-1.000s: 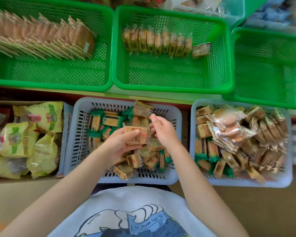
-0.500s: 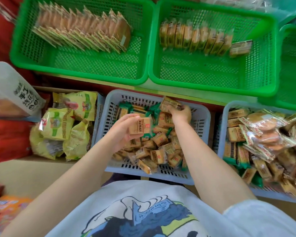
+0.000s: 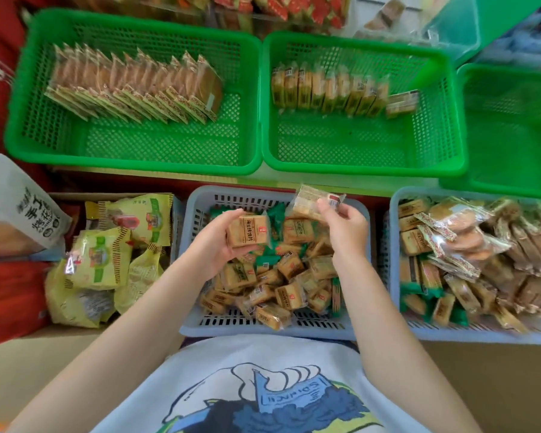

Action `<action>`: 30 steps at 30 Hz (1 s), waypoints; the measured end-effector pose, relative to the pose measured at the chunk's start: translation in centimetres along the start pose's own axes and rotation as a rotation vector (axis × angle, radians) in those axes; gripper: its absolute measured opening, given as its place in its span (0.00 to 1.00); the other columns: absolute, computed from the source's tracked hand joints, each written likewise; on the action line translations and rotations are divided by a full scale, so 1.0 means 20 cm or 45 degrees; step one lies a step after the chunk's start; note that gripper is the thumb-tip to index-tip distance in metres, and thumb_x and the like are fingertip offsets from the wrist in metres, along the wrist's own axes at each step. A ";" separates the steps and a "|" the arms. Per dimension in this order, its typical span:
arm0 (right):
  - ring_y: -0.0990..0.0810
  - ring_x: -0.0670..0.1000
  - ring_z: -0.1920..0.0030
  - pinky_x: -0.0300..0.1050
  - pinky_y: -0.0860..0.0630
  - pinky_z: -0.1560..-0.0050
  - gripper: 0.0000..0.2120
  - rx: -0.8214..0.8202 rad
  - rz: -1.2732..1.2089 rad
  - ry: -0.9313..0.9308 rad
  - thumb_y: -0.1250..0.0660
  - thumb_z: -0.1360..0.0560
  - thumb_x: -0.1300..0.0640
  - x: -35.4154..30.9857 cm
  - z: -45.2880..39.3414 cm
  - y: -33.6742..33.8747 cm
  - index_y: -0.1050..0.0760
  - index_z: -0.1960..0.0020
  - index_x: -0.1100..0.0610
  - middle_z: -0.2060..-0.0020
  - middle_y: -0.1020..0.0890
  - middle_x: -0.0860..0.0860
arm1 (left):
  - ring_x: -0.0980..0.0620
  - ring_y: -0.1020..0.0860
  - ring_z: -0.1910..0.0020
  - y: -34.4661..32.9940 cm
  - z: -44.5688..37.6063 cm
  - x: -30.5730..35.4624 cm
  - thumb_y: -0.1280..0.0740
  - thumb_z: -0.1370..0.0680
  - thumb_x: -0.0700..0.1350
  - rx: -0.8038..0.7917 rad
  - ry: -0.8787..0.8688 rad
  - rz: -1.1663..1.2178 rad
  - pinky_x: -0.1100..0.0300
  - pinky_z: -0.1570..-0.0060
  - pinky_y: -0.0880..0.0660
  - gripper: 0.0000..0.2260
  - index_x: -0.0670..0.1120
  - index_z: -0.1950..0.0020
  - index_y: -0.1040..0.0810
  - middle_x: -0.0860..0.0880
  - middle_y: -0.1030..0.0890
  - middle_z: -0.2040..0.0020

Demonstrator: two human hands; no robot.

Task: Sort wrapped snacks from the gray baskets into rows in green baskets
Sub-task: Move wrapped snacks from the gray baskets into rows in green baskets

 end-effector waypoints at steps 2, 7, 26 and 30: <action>0.19 0.50 0.46 0.47 0.22 0.46 0.15 -0.087 -0.088 0.064 0.26 0.26 0.46 -0.08 0.07 0.10 0.20 0.44 0.53 0.47 0.16 0.48 | 0.39 0.21 0.40 -0.08 0.01 0.02 0.35 0.18 0.52 -0.094 -0.003 -0.005 0.48 0.51 0.18 0.18 0.44 0.32 0.26 0.37 0.21 0.38; 0.18 0.47 0.47 0.41 0.21 0.47 0.14 -0.298 0.061 0.333 0.30 0.22 0.46 -0.28 0.10 0.21 0.19 0.42 0.54 0.48 0.15 0.48 | 0.44 0.19 0.40 -0.51 0.06 0.07 0.35 0.22 0.58 -0.447 -0.155 -0.189 0.50 0.45 0.20 0.24 0.46 0.31 0.27 0.42 0.18 0.38; 0.20 0.51 0.61 0.44 0.26 0.64 0.20 -0.435 0.242 0.261 0.37 0.21 0.40 -0.66 -0.88 0.62 0.24 0.43 0.57 0.54 0.18 0.53 | 0.50 0.23 0.49 -1.60 -0.53 0.20 0.39 0.19 0.59 -0.082 -0.566 -0.715 0.55 0.56 0.24 0.25 0.47 0.27 0.35 0.45 0.23 0.38; 0.20 0.56 0.53 0.52 0.24 0.53 0.20 -0.134 0.310 0.244 0.32 0.26 0.37 -0.70 -1.16 0.62 0.29 0.48 0.54 0.51 0.20 0.52 | 0.49 0.26 0.40 -1.63 -0.69 0.25 0.40 0.17 0.55 0.097 -0.675 -1.038 0.53 0.42 0.27 0.24 0.47 0.24 0.36 0.48 0.26 0.35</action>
Point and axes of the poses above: each hand's wrist, its own z-axis away from the middle knuckle, its own y-axis out of the back of the hand, x = y × z, the point moved 1 cm from there along -z, towards the middle knuckle
